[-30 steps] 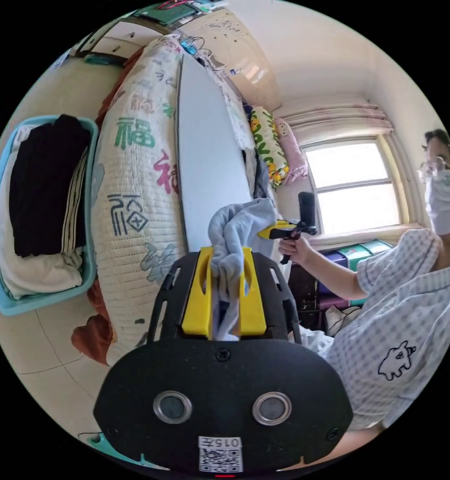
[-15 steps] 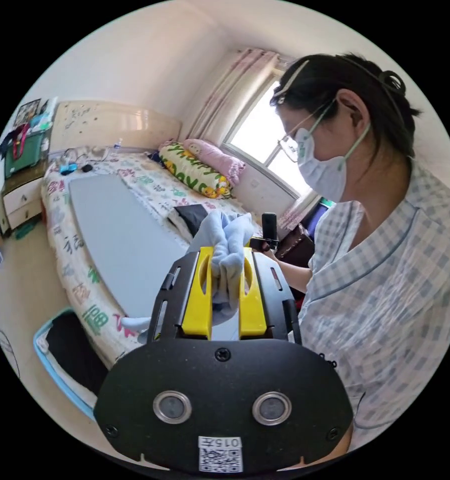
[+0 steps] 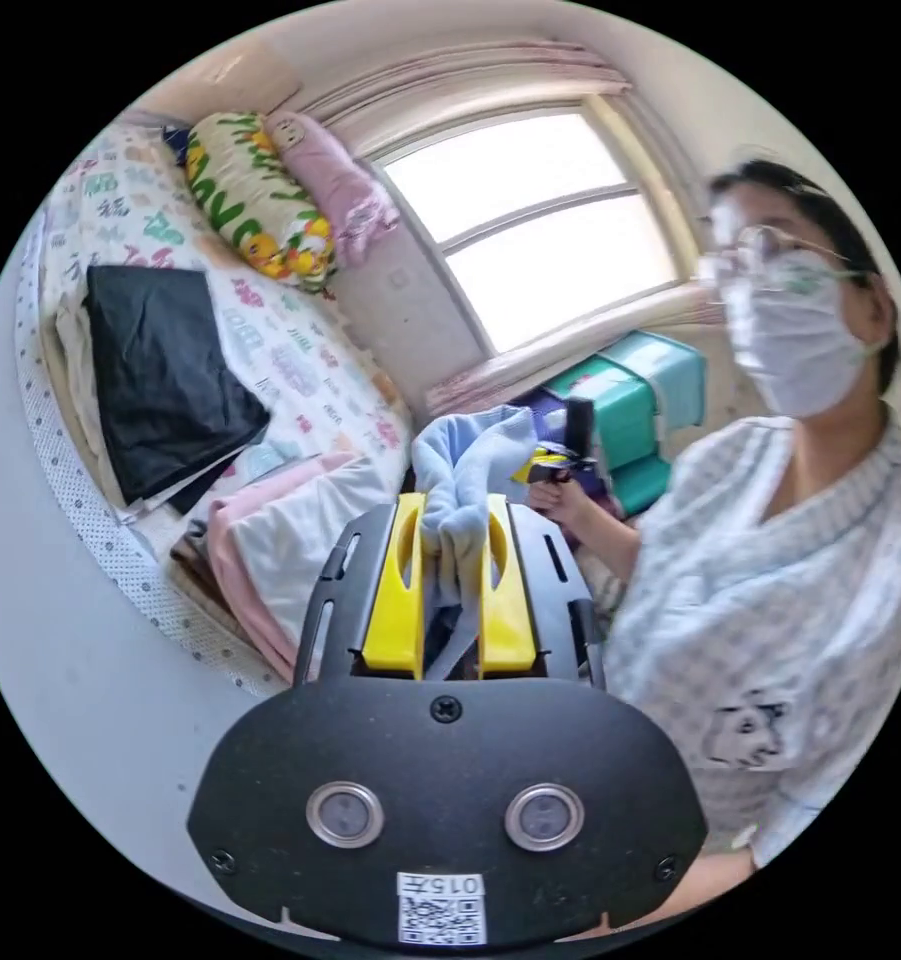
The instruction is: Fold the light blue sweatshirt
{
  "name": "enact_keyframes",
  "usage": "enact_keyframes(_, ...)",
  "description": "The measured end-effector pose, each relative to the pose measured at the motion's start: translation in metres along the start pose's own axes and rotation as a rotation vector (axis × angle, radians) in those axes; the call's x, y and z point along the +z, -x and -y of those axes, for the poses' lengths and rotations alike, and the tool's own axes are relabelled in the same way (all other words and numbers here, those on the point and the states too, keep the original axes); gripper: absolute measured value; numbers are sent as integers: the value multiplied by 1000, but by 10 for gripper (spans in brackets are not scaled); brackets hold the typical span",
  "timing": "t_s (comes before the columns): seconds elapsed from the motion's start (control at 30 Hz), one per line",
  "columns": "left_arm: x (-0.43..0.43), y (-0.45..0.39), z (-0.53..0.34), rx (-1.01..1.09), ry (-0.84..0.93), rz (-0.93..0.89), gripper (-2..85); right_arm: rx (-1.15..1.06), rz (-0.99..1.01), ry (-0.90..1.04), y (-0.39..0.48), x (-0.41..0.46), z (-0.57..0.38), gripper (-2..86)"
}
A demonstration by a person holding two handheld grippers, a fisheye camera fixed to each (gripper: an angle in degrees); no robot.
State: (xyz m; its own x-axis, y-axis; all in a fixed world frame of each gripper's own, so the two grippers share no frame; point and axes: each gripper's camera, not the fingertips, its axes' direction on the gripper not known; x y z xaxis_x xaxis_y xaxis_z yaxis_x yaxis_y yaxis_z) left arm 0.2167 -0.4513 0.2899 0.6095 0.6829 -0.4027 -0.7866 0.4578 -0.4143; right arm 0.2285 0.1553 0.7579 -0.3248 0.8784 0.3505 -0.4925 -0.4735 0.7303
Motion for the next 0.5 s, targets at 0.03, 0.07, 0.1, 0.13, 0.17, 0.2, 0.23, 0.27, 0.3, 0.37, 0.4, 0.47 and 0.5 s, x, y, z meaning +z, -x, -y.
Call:
enact_keyframes(0.03,33,32,10,-67,53,99,85,115,-53,68,-39,49,-4,119)
enact_keyframes(0.07,62,65,16,-183,118,181,86,233,-99,141,-69,93,-9,118)
enact_keyframes(0.1,73,78,18,-223,150,203,87,277,-85,143,-78,105,-13,117)
enact_keyframes(0.13,80,91,25,-262,159,190,88,310,1,107,-87,114,-18,116)
enact_keyframes(0.17,73,89,35,-259,129,175,88,288,35,99,-85,116,-22,112)
enact_keyframes(0.2,69,86,40,-241,126,187,88,270,37,103,-83,116,-24,110)
enact_keyframes(0.23,58,77,49,-214,140,228,87,228,16,107,-77,116,-29,96)
enact_keyframes(0.27,45,71,56,-202,148,268,85,195,-15,109,-74,113,-31,75)
enact_keyframes(0.3,38,69,60,-205,145,283,84,182,-29,101,-74,111,-30,61)
enact_keyframes(0.37,5,67,75,-248,85,355,77,167,-128,-5,-77,102,-16,27)
enact_keyframes(0.4,-2,67,79,-254,61,376,76,147,-144,-43,-77,102,-9,25)
enact_keyframes(0.47,-24,71,103,-256,-34,472,72,42,-166,-161,-75,129,35,22)
enact_keyframes(0.5,-26,73,110,-255,-54,492,68,20,-160,-178,-75,142,49,22)
